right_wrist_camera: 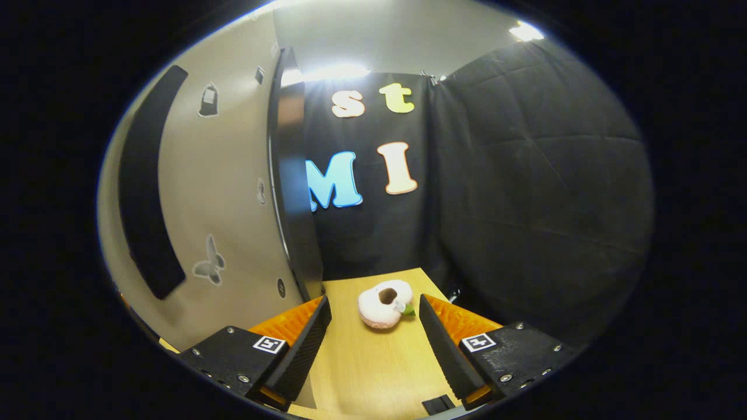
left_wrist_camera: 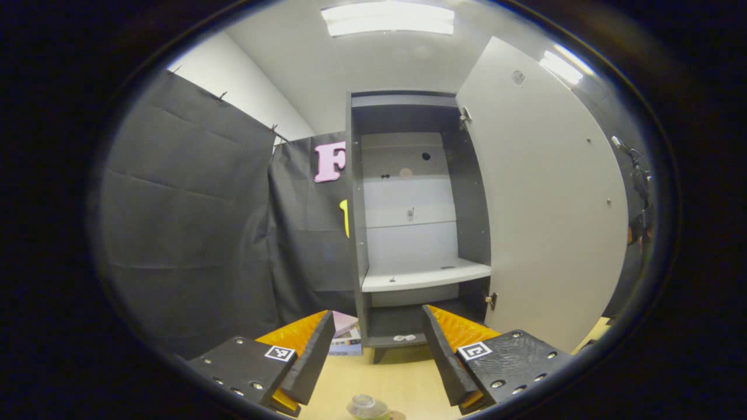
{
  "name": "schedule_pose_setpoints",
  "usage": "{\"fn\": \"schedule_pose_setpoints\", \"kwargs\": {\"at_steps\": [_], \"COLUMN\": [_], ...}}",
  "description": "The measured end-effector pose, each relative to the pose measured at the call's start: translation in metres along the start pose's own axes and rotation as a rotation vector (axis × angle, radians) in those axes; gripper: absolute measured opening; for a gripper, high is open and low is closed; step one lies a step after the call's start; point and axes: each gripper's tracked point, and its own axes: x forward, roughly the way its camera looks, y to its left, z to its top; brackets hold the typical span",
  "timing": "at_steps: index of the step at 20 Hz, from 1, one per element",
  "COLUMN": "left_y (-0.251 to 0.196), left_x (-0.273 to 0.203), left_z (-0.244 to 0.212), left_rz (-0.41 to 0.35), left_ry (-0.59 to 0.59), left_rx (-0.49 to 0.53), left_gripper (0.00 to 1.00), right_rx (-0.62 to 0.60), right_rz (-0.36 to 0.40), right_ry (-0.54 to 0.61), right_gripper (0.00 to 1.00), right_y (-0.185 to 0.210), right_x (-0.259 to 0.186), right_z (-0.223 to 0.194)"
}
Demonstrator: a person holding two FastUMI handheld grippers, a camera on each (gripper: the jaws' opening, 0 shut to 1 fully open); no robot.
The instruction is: Open the cabinet door with the right hand, grasp the bottle in the cabinet with the left hand and place it on the coaster, then close the cabinet door with the right hand.
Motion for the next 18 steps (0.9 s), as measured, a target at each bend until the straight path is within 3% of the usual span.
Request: {"fn": "schedule_pose_setpoints", "kwargs": {"at_steps": [3,4,6,10,13,14,15,17,18], "left_y": [-0.023,-0.033,-0.049,-0.064,-0.063,-0.062,-0.063,-0.062,-0.063], "left_x": [0.012,0.013,0.013,0.012,0.015,0.017,0.020,0.026,0.030], "left_z": [0.021,0.030,0.048,0.058,0.054,0.056,0.061,0.067,0.069], "left_rz": [-0.042,-0.066,-0.108,-0.183,-0.210,-0.213,-0.218,-0.222,-0.228], "left_ry": [0.031,0.038,0.045,0.081,0.099,0.098,0.093,0.079,0.072], "left_rx": [-0.011,-0.020,-0.046,-0.055,-0.028,-0.026,-0.031,-0.032,-0.035], "left_gripper": [0.85,0.89,0.89,0.89,0.85,0.89,0.85,0.89,0.85], "right_rx": [-0.117,-0.154,-0.176,-0.093,0.006,0.012,-0.014,-0.069,-0.074], "right_rz": [0.013,0.018,0.018,-0.004,0.051,0.086,0.089,0.089,0.094], "right_ry": [-0.057,-0.059,-0.070,-0.083,-0.128,-0.137,-0.145,-0.170,-0.171], "right_gripper": [0.94,0.93,0.92,0.94,0.94,0.93,0.93,0.92,0.88], "right_y": [0.008,0.011,0.011,0.002,0.017,0.027,0.028,0.030,0.033], "right_x": [-0.008,-0.010,-0.020,-0.035,-0.051,-0.055,-0.058,-0.067,-0.068], "right_z": [0.022,0.017,0.021,0.034,0.056,0.060,0.062,0.067,0.065]}}
